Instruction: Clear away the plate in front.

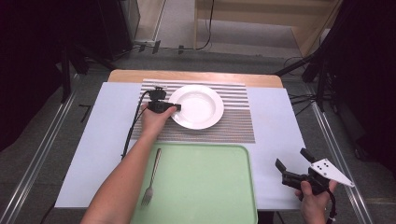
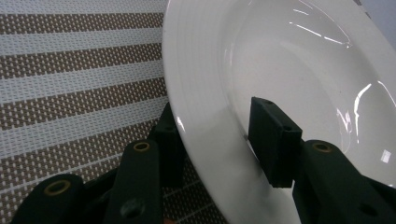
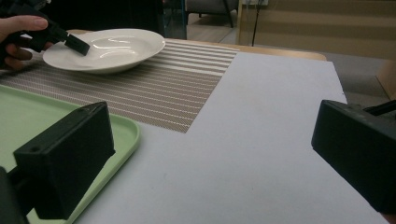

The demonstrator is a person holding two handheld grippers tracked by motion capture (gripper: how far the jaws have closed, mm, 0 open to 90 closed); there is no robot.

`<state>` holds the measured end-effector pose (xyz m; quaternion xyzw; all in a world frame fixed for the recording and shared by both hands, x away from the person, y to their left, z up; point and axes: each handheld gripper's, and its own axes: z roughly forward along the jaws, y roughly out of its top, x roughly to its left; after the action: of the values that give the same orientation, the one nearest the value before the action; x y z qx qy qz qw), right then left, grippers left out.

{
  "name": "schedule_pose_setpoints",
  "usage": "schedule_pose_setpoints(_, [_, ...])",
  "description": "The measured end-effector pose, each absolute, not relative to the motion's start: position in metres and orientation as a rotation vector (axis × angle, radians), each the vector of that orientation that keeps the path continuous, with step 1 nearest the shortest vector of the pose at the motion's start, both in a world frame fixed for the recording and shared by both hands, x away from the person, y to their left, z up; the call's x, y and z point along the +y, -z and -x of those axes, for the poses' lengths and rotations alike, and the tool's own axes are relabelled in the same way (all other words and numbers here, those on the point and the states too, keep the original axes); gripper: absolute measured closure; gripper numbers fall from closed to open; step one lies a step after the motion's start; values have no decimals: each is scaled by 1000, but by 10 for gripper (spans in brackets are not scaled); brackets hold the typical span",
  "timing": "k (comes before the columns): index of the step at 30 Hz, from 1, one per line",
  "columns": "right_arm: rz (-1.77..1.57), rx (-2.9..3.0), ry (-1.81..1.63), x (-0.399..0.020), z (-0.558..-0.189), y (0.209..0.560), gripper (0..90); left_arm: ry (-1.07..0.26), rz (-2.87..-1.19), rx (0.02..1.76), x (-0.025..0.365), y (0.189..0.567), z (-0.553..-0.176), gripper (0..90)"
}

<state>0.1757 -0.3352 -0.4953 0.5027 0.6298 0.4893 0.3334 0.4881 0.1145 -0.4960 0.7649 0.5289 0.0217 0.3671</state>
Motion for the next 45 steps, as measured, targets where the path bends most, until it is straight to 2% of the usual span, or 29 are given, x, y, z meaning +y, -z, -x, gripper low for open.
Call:
schedule_pose_setpoints(11, [-1313,1646,-1272,-335,-176,495,0,19,-1953,1382,119,488,-490,607])
schedule_pose_setpoints(20, [-1307,1650,-1269,-335,-176,495,0,125,-1907,1317,117,481,-488,712])
schedule_pose_setpoints(24, [-1318,1649,-1272,-334,-176,495,0,116,-1920,1292,111,479,-485,767])
schedule_pose_setpoints(30, [-1315,1641,-1271,-336,-176,495,0,115,-1911,1307,109,476,-484,775])
schedule_pose_setpoints(35, [-1326,1646,-1271,-336,-176,496,0,116,-1877,1294,105,471,-482,818])
schedule_pose_setpoints(45, [-1317,1642,-1276,-337,-176,495,0,116,-1833,1329,107,471,-480,819])
